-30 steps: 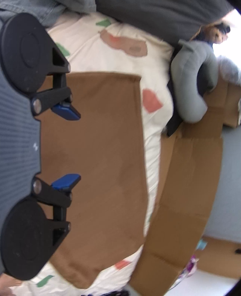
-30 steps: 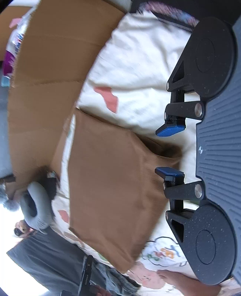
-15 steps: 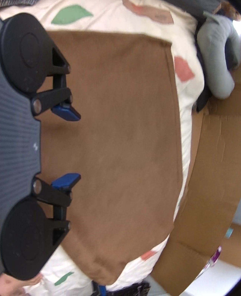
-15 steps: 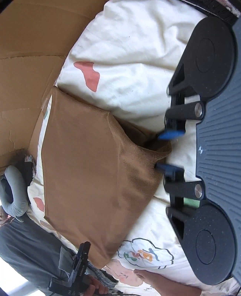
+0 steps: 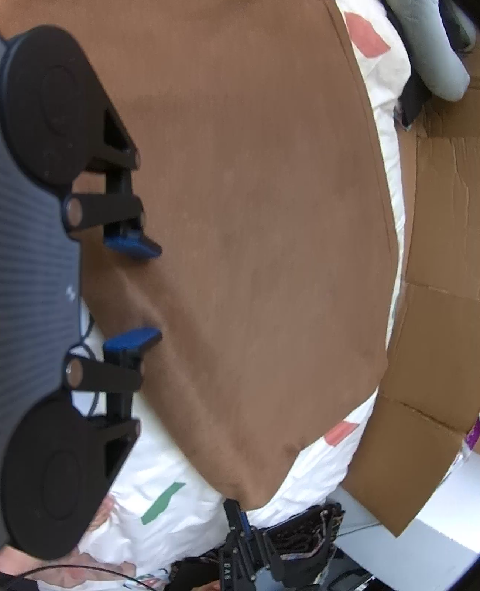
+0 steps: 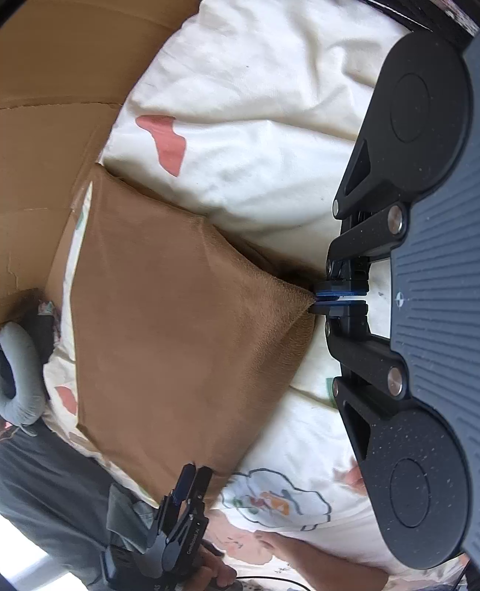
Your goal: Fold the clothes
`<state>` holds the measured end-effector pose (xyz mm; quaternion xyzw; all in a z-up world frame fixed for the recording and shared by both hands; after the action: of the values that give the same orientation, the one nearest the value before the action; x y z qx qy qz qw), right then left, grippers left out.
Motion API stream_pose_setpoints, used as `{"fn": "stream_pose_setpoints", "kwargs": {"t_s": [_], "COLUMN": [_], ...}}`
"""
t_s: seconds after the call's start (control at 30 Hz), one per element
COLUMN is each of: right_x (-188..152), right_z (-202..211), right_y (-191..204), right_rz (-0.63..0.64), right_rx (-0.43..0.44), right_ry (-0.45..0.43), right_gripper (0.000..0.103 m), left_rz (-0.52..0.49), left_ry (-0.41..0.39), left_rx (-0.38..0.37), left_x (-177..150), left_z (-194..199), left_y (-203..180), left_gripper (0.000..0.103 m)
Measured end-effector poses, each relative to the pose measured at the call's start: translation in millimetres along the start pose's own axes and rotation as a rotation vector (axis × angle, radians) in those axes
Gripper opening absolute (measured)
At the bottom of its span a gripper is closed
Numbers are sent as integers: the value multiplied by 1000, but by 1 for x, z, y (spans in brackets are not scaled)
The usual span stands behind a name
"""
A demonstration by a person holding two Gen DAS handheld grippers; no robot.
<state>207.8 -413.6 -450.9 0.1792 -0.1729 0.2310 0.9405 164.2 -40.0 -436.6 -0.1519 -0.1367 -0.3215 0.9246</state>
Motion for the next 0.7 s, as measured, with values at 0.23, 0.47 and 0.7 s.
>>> {"fn": "stream_pose_setpoints", "kwargs": {"t_s": [0.23, 0.47, 0.7], "right_x": [-7, -8, 18], "right_z": [-6, 8, 46], "right_y": [-4, -11, -3], "right_rz": [-24, -95, -139], "right_rx": [-18, -54, -45], "right_ry": [29, 30, -95], "right_gripper": [0, 0, 1], "left_rz": [-50, -67, -46], "left_ry": [39, 68, 17], "left_rx": [8, 7, -31], "left_x": [-5, -16, -2], "left_z": [-16, -9, 7], "left_y": [-5, -5, -12], "left_gripper": [18, 18, 15]}}
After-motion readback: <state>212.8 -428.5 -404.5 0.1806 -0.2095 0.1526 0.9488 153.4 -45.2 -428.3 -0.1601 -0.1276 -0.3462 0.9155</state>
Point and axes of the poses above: each gripper's, at about its wrist camera, not at the fingertips, and z roughly against the way its jaws point, y to its left, x to its top, the point moved 6 cm from there along -z, roughly the way its jaws point, and after that the axes turned 6 degrees about y, right-handed, at the moved point
